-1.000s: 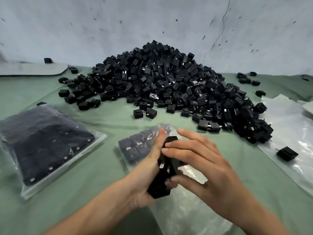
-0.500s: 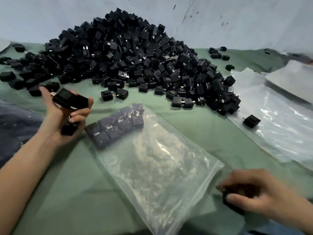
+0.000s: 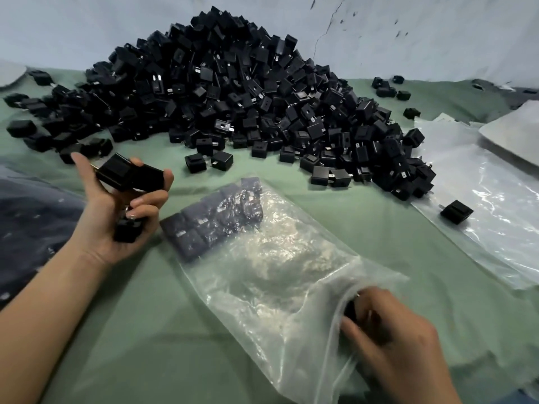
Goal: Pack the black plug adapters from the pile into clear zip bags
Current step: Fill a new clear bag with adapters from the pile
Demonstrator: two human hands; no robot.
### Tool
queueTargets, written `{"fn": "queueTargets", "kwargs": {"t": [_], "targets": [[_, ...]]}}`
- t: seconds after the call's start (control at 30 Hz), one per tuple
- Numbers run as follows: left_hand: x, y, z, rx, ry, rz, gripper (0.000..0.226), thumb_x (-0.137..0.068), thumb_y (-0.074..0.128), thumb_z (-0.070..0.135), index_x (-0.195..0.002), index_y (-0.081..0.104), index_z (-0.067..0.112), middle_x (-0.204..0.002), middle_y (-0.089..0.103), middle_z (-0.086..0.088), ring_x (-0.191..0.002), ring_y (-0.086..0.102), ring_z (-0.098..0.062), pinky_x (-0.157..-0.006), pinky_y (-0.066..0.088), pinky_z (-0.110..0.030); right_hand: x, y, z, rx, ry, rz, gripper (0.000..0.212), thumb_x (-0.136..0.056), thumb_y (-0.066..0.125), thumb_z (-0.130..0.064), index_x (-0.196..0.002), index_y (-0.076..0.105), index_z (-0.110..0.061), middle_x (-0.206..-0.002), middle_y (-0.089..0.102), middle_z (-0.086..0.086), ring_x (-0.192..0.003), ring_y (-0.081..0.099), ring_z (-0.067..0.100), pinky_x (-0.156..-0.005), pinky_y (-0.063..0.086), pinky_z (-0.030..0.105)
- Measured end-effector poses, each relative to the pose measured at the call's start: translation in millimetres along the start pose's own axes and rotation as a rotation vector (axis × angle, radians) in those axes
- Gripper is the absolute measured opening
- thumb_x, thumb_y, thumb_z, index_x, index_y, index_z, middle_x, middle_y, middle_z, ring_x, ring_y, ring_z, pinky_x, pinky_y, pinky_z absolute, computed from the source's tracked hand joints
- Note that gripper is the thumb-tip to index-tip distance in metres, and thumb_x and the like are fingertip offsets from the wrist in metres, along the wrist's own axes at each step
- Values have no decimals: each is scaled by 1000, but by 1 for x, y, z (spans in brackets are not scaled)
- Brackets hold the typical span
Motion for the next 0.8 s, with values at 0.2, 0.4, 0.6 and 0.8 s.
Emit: {"fn": "queueTargets", "kwargs": {"t": [0.2,0.4,0.6,0.8], "targets": [[-1,4,-4,-103,15,72,52,-52,60,75,-79,62,30,-97,61,1,-53,23,1,-36,31,-8,-1,-8,7,65,-112,-67,35,-92,46,-53,-85,63,-22,-82,57,-9,-76,48,17,-70,41,20],[1,8,-6,-77,15,79,52,-53,57,76,-79,61,31,-98,61,1,-54,22,1,-36,32,-8,-1,4,2,228,-160,6,28,-83,58,-33,-82,76,-11,-78,65,5,-69,59,27,-65,44,26],[2,8,-5,-42,14,70,53,-56,55,76,-79,61,29,-99,60,0,-51,26,1,-36,33,-7,11,-4,-2,-63,8,-84,22,-63,78,-26,-81,66,-22,-81,67,-5,-72,59,3,-61,50,18],[1,7,-5,-39,17,75,53,-56,55,76,-78,61,29,-99,60,-1,-52,26,1,-36,34,-7,-3,-19,-7,-138,-217,-203,40,-93,52,-44,-75,75,-17,-97,71,-5,-106,61,2,-91,46,15]]}}
Point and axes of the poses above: each hand's wrist, its own x-axis away from the middle knuckle, its own y-axis out of the palm, z = x × y, the point moved 1 cm from there along -x, towards the middle knuckle
